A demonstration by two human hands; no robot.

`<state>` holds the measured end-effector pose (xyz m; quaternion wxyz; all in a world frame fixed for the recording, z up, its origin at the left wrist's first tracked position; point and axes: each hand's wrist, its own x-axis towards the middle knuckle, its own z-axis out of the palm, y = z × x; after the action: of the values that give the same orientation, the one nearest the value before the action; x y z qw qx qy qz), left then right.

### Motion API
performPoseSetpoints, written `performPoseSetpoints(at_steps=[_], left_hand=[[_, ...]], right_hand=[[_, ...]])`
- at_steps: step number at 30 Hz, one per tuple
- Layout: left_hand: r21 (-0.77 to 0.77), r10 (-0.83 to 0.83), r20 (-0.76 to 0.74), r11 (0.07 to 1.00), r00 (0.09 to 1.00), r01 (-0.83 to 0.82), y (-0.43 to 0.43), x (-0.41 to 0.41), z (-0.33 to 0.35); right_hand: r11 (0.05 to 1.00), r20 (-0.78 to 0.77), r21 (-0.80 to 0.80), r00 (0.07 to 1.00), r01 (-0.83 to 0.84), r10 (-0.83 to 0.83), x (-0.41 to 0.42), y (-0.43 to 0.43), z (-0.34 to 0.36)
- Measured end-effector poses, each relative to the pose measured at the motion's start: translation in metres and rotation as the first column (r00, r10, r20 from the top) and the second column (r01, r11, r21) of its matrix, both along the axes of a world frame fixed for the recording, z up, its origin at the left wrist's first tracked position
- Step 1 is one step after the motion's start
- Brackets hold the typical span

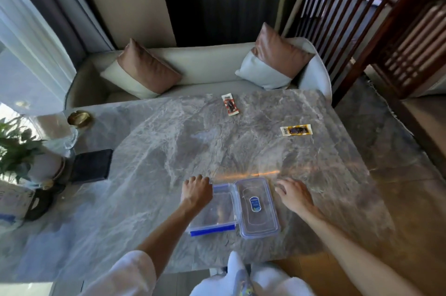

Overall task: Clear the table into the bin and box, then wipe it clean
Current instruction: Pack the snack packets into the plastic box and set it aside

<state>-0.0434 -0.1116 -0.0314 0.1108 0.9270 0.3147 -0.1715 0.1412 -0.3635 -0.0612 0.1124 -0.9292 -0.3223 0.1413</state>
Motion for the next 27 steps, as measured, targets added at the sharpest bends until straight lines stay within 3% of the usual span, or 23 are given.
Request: performPoseSetpoints(at_steps=[6,13,19,27], left_hand=[[0.151,-0.132,0.081,0.981,0.988,0.119,0.023,0.111,0.057],[0.236,0.012,0.275,0.968,0.961,-0.08,0.04,0.245,0.136],[0.008,0.365,0.372,0.918,0.853,-0.396,0.047,0.296,0.146],[-0.232,0.666,0.212,0.745,0.715,-0.625,0.082,0.321,0.056]], right_hand=[[0.992,0.107,0.071,0.989,-0.109,0.101,0.1,0.038,0.06],[0.963,0.15,0.131,0.965,-0.234,0.214,0.23,0.087,0.134],[0.943,0.126,0.086,0.943,-0.321,0.309,0.3,0.151,0.161],[0.911,-0.034,-0.046,0.912,-0.411,0.41,0.329,0.289,0.119]])
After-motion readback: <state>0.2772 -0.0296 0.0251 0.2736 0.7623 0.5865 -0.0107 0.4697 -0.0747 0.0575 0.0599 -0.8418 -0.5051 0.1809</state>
